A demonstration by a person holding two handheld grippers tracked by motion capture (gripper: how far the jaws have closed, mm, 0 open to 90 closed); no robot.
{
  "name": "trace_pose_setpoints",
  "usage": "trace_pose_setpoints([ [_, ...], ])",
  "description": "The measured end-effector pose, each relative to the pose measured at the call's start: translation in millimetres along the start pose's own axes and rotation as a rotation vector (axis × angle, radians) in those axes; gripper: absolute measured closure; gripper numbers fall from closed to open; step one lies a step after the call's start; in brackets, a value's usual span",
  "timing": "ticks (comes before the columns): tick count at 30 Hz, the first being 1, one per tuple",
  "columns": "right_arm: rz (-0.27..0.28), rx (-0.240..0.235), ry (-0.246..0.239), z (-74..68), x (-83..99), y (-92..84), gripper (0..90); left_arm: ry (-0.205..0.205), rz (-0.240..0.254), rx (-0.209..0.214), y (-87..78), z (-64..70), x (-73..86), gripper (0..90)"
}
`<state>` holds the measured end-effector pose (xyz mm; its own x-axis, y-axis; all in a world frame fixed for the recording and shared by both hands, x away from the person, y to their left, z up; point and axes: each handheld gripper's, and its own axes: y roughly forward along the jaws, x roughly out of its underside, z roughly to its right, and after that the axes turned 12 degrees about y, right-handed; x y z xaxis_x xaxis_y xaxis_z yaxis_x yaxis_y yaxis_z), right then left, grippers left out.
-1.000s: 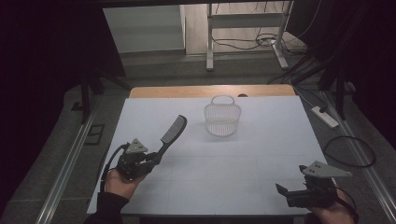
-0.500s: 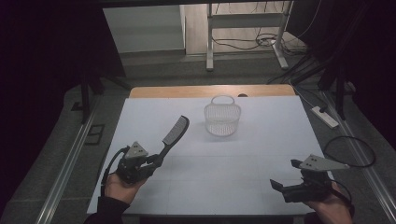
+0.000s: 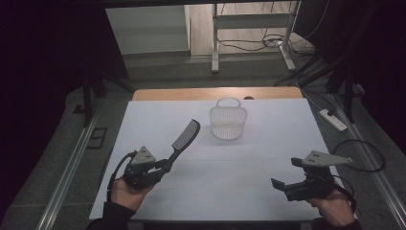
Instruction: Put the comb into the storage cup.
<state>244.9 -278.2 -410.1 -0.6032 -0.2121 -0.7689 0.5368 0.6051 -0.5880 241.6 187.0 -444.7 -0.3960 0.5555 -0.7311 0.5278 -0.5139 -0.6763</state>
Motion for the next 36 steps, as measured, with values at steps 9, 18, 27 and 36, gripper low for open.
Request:
trace_pose_setpoints([
  [9, 0.0, -0.052, 0.01, -5.7, -13.2, 11.3, 0.0, 0.005, 0.02, 0.019, 2.6, 2.3, -4.0, 72.3],
  [18, -0.018, -0.068, -0.007, -10.3, -19.4, 25.5, 0.0, 0.016, 0.036, 0.034, 6.3, 5.3, -9.2, 72.3],
  [27, -0.02, -0.098, 0.003, -12.7, -28.1, 38.9, 0.0, 0.029, 0.048, 0.043, 11.3, 8.9, -14.3, 72.3],
  [36, -0.034, -0.124, 0.007, -18.8, -40.5, 51.4, 0.0, 0.046, 0.062, 0.049, 16.5, 13.7, -18.5, 72.3],
])
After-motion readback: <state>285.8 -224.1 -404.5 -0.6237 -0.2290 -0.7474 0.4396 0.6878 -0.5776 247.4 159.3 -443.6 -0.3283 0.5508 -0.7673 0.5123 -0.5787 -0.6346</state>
